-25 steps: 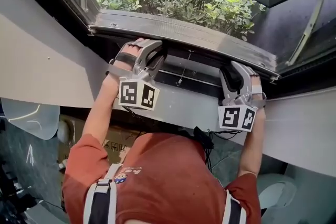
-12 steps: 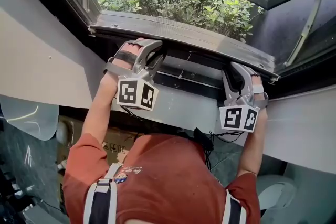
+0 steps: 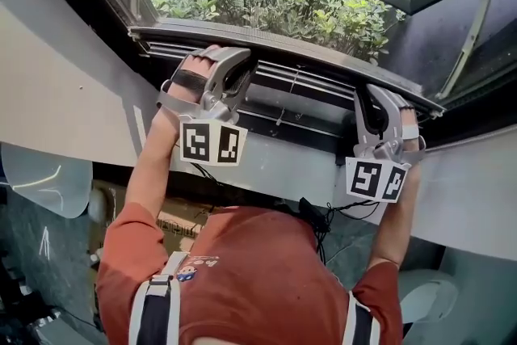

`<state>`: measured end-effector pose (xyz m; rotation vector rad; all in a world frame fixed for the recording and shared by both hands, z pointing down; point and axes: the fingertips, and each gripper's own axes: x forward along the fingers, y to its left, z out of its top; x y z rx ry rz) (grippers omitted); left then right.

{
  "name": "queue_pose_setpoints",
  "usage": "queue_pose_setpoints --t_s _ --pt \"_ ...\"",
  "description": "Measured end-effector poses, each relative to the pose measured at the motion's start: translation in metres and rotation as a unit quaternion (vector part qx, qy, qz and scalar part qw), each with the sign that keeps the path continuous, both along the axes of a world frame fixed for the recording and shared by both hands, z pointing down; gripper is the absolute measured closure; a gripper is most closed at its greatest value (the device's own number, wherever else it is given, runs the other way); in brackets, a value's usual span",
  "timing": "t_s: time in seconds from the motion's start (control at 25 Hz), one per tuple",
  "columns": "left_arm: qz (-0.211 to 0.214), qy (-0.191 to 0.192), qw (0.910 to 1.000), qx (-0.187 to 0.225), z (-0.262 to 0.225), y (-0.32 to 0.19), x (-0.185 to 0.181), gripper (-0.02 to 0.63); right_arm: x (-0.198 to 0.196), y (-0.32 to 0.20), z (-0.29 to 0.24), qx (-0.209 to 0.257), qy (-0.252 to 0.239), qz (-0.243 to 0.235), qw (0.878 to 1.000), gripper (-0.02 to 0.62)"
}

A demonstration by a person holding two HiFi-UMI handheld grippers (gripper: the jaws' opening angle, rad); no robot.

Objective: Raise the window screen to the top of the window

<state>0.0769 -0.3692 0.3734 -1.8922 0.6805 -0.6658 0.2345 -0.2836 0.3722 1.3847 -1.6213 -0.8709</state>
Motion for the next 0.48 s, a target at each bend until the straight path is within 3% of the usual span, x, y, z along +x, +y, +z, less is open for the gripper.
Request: queue_pose_setpoints --t_s 0.48 --pt "0.006 0.031 0.9958 0.086 -0.084 -0.004 0.003 0.529 0.003 -0.003 -0.083 0.073 0.045 0.002 0.996 0.531"
